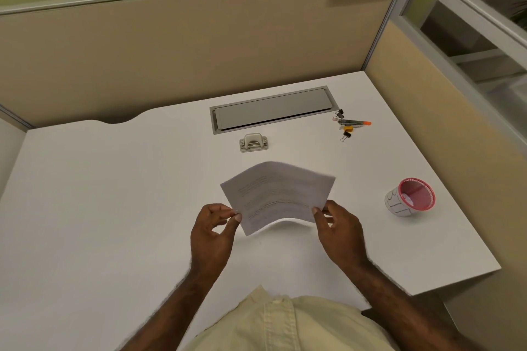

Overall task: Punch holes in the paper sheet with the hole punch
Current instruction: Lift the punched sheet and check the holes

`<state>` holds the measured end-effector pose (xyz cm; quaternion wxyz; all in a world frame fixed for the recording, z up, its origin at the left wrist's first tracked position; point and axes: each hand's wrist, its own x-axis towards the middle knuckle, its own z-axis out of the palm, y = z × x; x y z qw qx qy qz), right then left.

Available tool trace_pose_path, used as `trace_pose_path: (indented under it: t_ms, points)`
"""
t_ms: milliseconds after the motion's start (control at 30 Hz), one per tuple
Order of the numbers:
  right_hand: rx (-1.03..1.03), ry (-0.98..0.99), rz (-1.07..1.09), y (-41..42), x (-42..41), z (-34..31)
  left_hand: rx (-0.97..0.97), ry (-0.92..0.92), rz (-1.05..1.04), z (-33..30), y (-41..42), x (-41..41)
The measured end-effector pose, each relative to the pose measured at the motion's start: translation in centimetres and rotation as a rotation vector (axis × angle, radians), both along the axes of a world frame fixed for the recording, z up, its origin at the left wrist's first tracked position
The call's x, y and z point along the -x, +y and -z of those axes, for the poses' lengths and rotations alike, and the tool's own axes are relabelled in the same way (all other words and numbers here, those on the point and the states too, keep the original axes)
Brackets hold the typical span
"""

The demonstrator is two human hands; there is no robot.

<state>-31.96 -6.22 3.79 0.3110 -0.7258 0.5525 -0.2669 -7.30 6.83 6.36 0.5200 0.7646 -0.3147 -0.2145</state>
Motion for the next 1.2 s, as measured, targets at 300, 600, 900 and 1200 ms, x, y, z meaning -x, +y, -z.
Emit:
trace_pose_path:
  t_ms: [300, 600, 900, 1200]
  points:
    - [-0.053, 0.036, 0.058, -0.2, 0.8, 1.1, -0.026, 0.045, 0.02, -0.1, -0.6, 0.8]
    - [-0.044, -0.064, -0.002, -2.4, -0.4, -2.5, 0.045, 0.195, 0.006, -2.9, -2.8, -1.1]
    - [-0.304, -0.178, -0.205, -3.4, -2.5, -4.7, -0.032, 0.218, -0.041, -3.9, -1.4, -5.1]
    - [-0.662, -0.156, -0.367, -1.8, -7.8, -4.3, -0.16, 0.383, -0.156, -2.5, 4.0, -9.5]
